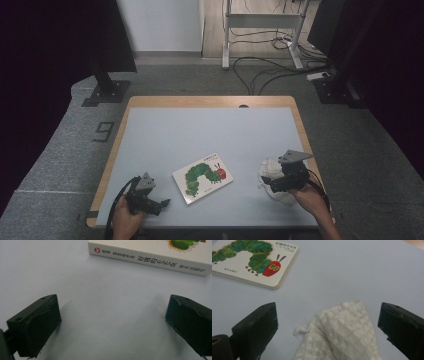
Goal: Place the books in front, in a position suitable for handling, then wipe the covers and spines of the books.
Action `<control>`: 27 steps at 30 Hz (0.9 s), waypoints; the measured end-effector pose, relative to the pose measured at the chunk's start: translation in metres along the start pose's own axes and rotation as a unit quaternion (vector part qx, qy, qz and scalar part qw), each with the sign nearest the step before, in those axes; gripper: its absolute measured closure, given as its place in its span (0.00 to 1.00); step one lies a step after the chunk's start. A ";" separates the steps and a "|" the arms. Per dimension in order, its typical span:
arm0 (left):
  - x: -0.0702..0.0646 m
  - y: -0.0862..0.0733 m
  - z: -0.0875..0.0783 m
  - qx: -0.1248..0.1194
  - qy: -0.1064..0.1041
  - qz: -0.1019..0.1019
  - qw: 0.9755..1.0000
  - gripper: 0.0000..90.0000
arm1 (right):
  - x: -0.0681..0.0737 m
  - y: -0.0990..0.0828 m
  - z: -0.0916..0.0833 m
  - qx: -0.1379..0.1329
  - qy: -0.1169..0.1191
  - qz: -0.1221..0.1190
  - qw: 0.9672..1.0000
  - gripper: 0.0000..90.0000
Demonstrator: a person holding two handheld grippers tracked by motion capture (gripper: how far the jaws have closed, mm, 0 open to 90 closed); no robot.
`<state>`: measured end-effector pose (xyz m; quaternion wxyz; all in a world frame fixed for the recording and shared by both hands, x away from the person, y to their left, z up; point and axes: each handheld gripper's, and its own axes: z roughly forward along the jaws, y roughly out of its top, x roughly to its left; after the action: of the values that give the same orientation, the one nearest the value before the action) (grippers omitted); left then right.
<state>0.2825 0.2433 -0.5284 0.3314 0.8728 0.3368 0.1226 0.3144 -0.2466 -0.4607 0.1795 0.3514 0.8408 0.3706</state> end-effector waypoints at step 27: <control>0.000 0.000 0.000 0.000 0.000 0.000 1.000 0.00 | -0.013 -0.046 0.000 0.037 -0.026 0.007 0.999 0.09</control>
<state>0.2826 0.2433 -0.5284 0.3318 0.8727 0.3368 0.1223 0.3028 -0.2779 -0.4947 0.1852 0.3731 0.8466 0.3313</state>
